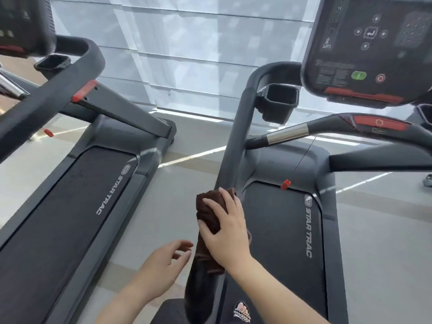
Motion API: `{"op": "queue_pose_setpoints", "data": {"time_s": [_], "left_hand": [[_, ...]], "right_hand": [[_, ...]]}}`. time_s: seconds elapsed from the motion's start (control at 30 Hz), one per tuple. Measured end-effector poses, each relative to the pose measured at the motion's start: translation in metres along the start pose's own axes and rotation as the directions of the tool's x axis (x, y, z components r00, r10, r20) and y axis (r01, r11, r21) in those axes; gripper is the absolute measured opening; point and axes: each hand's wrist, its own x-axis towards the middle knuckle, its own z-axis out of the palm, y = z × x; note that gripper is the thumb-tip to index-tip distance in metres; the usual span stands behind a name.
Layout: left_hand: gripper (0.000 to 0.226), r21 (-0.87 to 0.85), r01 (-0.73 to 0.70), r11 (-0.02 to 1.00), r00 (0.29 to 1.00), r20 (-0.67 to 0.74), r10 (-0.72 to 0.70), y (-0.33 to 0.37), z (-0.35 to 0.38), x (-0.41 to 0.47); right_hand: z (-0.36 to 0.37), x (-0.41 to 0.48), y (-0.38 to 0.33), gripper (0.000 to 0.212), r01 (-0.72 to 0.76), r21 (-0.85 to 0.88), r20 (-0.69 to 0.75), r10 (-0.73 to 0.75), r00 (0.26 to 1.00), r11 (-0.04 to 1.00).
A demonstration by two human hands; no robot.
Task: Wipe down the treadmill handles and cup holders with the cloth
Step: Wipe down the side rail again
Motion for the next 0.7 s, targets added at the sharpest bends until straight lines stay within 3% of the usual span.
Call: {"op": "queue_pose_setpoints", "data": {"time_s": [0.13, 0.27, 0.43, 0.57, 0.7], "left_hand": [[0.016, 0.038, -0.077, 0.996, 0.997, 0.016, 0.077, -0.003, -0.029, 0.027], [0.016, 0.041, -0.276, 0.960, 0.961, -0.016, 0.277, -0.006, -0.052, 0.076], [0.015, 0.014, -0.559, 0.829, 0.829, 0.037, 0.558, -0.021, -0.044, 0.121], [0.014, 0.019, -0.697, 0.717, 0.716, 0.060, 0.695, -0.023, -0.038, 0.109], [0.024, 0.054, -0.799, 0.599, 0.601, 0.108, 0.792, -0.010, -0.039, 0.094]], "right_hand": [[0.003, 0.007, -0.006, 0.042, -0.052, -0.003, -0.017, 0.052, 0.998, 0.999], [0.007, 0.020, -0.008, 0.041, -0.066, -0.034, -0.076, 0.063, 0.995, 0.997], [0.015, -0.003, -0.011, 0.048, -0.127, -0.142, -0.163, 0.103, 0.981, 0.982], [0.030, -0.054, -0.036, 0.049, -0.186, -0.204, -0.230, 0.137, 0.963, 0.961], [0.058, -0.104, -0.048, 0.046, -0.238, -0.250, -0.451, 0.105, 0.886, 0.938]]}}
